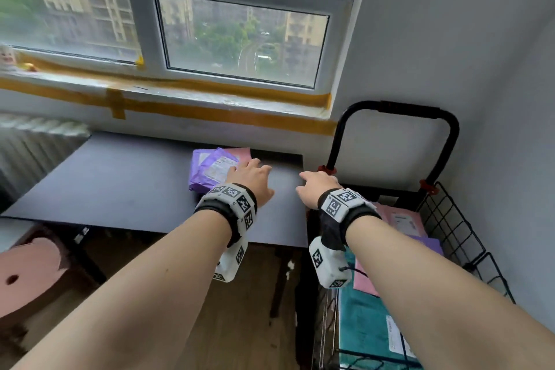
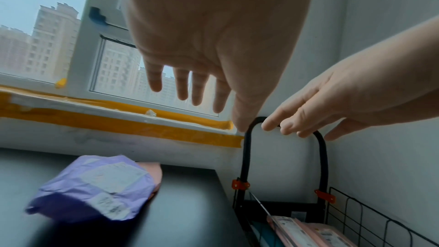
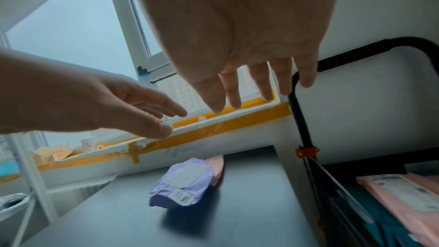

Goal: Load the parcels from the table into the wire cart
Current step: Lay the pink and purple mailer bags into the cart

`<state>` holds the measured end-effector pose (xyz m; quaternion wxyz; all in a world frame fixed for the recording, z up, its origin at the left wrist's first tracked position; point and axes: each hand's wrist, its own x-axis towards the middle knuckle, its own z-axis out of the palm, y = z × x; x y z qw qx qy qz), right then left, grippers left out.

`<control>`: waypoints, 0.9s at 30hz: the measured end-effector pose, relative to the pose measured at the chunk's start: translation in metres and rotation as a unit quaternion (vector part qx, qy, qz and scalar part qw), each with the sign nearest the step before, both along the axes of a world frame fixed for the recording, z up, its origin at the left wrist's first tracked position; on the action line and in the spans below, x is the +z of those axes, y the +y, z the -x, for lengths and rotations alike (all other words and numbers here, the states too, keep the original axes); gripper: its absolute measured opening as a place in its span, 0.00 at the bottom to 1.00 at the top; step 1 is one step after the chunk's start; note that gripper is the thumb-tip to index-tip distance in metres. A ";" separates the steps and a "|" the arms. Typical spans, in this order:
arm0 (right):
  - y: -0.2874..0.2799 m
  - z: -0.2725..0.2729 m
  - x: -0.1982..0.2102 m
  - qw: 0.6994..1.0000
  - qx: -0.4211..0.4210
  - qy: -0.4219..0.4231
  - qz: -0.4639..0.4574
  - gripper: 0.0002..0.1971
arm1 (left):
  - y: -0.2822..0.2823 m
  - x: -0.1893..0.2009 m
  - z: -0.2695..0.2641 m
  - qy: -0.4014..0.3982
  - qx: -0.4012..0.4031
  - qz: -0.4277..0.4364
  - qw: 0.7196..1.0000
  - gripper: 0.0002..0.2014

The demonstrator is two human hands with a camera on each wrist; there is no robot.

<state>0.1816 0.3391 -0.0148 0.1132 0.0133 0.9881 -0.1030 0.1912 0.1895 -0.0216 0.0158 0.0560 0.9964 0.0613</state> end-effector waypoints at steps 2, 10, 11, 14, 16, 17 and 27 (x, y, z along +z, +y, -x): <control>-0.024 -0.003 0.000 1.000 0.010 0.000 -0.001 0.24 | -0.025 -0.003 -0.007 -0.007 0.010 0.003 1.000 0.26; -0.103 0.006 -0.014 0.996 0.087 -0.004 -0.011 0.23 | -0.109 -0.016 -0.019 -0.035 0.077 0.004 0.996 0.27; -0.109 0.010 -0.017 0.995 0.095 -0.006 -0.013 0.23 | -0.118 -0.018 -0.016 -0.039 0.085 0.002 0.996 0.27; -0.124 0.024 -0.029 0.992 0.123 -0.008 -0.014 0.21 | -0.140 -0.028 -0.006 -0.052 0.104 -0.007 0.993 0.27; -0.129 0.037 -0.042 0.991 0.129 -0.022 -0.013 0.22 | -0.152 -0.036 0.003 -0.062 0.112 -0.008 0.992 0.27; -0.131 0.045 -0.049 0.992 0.126 -0.031 -0.009 0.22 | -0.156 -0.041 0.009 -0.068 0.114 -0.007 0.991 0.27; -0.139 0.161 -0.118 0.991 0.070 -0.109 0.028 0.22 | -0.188 -0.089 0.130 -0.129 0.109 0.017 0.986 0.27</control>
